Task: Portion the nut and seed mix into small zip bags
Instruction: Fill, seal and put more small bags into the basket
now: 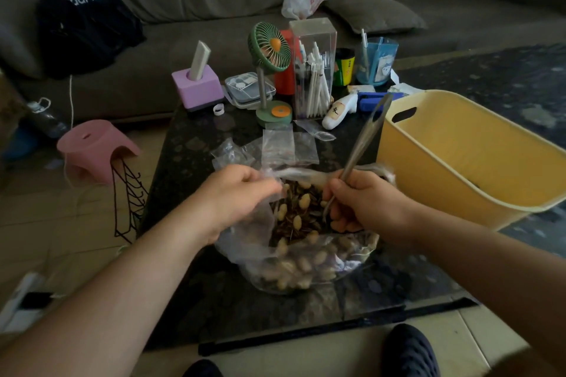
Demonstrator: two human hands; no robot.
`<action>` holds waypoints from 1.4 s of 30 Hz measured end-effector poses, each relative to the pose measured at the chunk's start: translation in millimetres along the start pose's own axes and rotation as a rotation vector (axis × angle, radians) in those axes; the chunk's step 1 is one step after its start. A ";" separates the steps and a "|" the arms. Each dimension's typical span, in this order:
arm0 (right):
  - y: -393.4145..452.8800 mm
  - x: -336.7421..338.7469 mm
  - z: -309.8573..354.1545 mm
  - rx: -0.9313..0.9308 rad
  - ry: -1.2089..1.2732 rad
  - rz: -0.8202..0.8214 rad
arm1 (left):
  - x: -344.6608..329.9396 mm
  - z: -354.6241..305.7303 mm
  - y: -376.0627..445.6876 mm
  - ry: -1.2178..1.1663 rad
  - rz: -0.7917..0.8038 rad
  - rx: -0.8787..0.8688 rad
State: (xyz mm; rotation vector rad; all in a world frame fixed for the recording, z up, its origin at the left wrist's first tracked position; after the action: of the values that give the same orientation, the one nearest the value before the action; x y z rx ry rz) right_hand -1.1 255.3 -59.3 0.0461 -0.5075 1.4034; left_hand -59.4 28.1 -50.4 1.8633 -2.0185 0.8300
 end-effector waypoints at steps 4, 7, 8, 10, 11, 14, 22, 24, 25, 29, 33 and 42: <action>-0.7 6.9 10.5 0.040 -0.018 -0.007 | -2.5 -7.1 -11.1 0.156 -0.047 -0.302; 0.0 13.9 17.5 0.093 -0.049 -0.061 | -3.0 -10.3 -20.6 0.199 -0.090 -0.497; -0.3 16.5 19.5 0.105 -0.066 -0.079 | -3.6 -9.8 -23.0 0.198 -0.099 -0.525; -0.3 21.9 22.5 0.117 -0.089 -0.105 | -7.7 -6.5 -25.8 0.202 -0.104 -0.549; -0.3 24.7 23.8 0.117 -0.093 -0.113 | -10.7 -4.4 -26.5 0.197 -0.103 -0.549; -0.9 33.1 27.6 0.123 -0.128 -0.155 | -20.6 1.6 -27.3 0.210 -0.112 -0.559; -7.7 53.8 42.9 0.187 -0.132 -0.253 | -34.7 6.4 -30.3 0.167 -0.173 -0.569; -9.2 54.9 46.5 0.214 -0.105 -0.256 | -37.8 4.9 -30.4 0.153 -0.184 -0.567; -9.8 54.9 47.9 0.226 -0.099 -0.258 | -39.5 4.0 -30.2 0.150 -0.189 -0.568; -11.8 48.4 51.9 0.276 -0.131 -0.264 | -49.0 2.5 -30.0 0.132 -0.183 -0.560; -12.9 35.7 52.4 0.341 -0.229 -0.226 | -55.6 5.6 -30.3 0.098 -0.132 -0.507; -19.1 31.2 57.0 0.448 -0.377 -0.211 | -53.1 9.0 -25.9 0.093 -0.170 -0.504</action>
State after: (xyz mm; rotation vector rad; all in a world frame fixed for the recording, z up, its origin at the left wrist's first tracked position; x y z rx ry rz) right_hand 1.7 262.1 8.0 0.7162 -0.4713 1.2801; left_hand -25.3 66.2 -81.3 1.6390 -1.7714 0.3134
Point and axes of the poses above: each hand's wrist, its own y-axis towards the middle knuckle, its own x-axis out of the back of the hand, z = x × y, the point moved 4 cm from there along y, towards the middle knuckle, and after that the axes turned 12 degrees about -z, right-handed, at the moved point
